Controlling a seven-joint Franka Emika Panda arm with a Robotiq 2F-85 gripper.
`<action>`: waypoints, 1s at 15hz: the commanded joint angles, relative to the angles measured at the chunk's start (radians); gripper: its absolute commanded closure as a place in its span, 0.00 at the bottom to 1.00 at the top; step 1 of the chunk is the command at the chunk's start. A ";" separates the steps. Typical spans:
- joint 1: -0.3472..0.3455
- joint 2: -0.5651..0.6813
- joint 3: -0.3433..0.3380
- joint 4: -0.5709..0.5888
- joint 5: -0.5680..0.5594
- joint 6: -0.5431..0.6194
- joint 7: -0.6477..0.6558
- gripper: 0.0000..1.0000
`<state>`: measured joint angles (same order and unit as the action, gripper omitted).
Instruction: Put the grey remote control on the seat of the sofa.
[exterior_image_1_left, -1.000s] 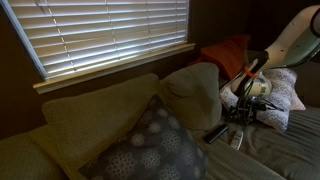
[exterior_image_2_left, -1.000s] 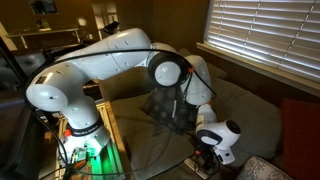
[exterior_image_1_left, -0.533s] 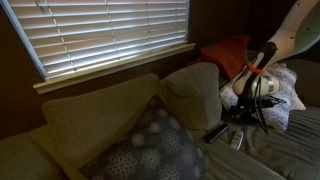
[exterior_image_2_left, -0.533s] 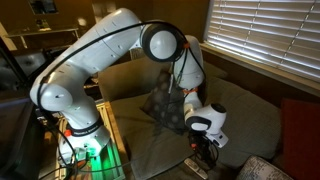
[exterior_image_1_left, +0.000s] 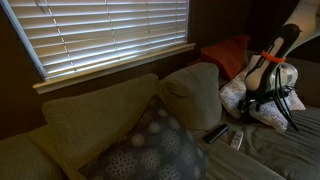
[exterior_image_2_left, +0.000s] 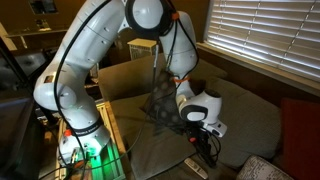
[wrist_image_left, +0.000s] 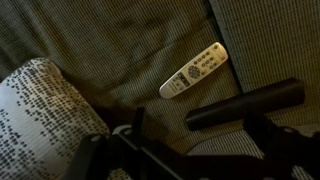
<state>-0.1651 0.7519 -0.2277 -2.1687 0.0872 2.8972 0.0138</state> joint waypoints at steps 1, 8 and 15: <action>0.032 -0.131 -0.044 -0.129 -0.068 0.003 -0.009 0.00; 0.028 -0.281 -0.055 -0.256 -0.096 0.005 -0.004 0.00; 0.005 -0.316 -0.051 -0.275 -0.096 -0.002 0.002 0.00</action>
<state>-0.1515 0.4376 -0.2848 -2.4447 0.0054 2.8976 0.0047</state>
